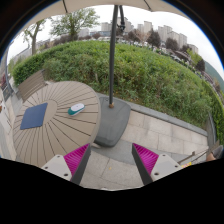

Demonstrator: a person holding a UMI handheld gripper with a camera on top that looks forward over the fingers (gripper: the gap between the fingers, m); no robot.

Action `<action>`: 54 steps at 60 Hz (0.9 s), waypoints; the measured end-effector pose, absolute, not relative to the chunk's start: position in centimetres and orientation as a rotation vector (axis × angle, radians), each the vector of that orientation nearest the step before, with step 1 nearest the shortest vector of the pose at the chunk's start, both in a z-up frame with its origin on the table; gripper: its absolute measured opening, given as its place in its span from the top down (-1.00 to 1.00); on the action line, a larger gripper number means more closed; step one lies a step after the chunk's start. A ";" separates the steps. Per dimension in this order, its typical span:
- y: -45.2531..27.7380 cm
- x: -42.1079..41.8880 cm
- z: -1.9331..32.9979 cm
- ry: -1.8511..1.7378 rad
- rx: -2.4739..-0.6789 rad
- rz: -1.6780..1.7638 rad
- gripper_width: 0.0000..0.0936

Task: Arrange mouse

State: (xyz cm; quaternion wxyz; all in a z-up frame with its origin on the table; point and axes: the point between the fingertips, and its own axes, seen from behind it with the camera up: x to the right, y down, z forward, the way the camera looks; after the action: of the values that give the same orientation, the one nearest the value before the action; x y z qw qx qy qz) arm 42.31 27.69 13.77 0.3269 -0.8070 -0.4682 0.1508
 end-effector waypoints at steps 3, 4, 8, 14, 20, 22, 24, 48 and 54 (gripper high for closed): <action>27.2 42.0 13.8 -1.239 -2.110 0.411 -0.82; 27.0 41.8 13.8 -1.246 -2.105 0.415 -0.83; 26.0 40.6 13.5 -1.283 -2.081 0.413 -0.83; 23.3 38.0 12.6 -1.335 -2.068 0.428 -0.82; 20.2 35.2 12.1 -1.389 -2.031 0.455 -0.82; 19.2 34.4 12.1 -1.403 -2.016 0.462 -0.83; 18.1 33.5 12.1 -1.413 -2.006 0.470 -0.82; 14.9 24.5 9.0 -1.352 -1.869 0.554 -0.83; 16.3 22.3 7.0 -1.350 -1.831 0.549 -0.83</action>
State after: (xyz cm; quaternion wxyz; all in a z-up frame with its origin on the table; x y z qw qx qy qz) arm 22.27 16.27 6.96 0.3899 -0.7204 -0.5313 0.2160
